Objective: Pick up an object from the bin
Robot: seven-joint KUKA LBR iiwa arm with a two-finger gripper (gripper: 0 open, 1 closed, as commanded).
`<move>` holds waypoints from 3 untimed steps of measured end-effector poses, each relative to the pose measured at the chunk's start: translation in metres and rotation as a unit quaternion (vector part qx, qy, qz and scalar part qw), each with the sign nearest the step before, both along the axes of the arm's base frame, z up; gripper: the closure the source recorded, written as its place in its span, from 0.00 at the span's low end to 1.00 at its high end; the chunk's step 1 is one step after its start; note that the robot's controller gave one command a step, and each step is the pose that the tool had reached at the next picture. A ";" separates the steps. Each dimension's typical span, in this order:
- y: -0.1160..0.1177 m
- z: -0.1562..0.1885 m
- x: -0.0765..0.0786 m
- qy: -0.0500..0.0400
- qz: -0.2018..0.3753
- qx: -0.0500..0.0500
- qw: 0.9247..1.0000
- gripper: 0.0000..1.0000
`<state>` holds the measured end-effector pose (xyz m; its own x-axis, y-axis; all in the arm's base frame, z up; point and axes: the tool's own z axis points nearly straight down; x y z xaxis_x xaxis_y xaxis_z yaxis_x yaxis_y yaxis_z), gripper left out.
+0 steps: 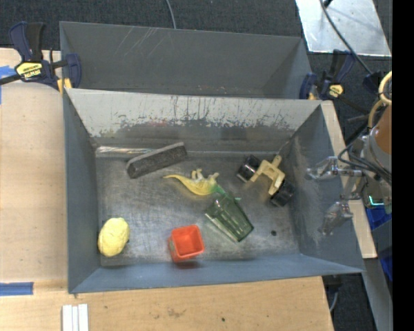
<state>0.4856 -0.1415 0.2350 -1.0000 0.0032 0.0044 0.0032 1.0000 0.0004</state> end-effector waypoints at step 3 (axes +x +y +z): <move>0.033 -0.077 0.056 -0.003 -0.054 -0.001 0.999 0.00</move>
Offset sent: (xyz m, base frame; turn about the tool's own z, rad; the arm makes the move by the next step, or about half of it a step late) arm 0.0213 0.0161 -0.1286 0.0653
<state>0.5420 -0.1087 0.1580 -0.9938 0.1110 -0.0007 0.1110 0.9938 -0.0010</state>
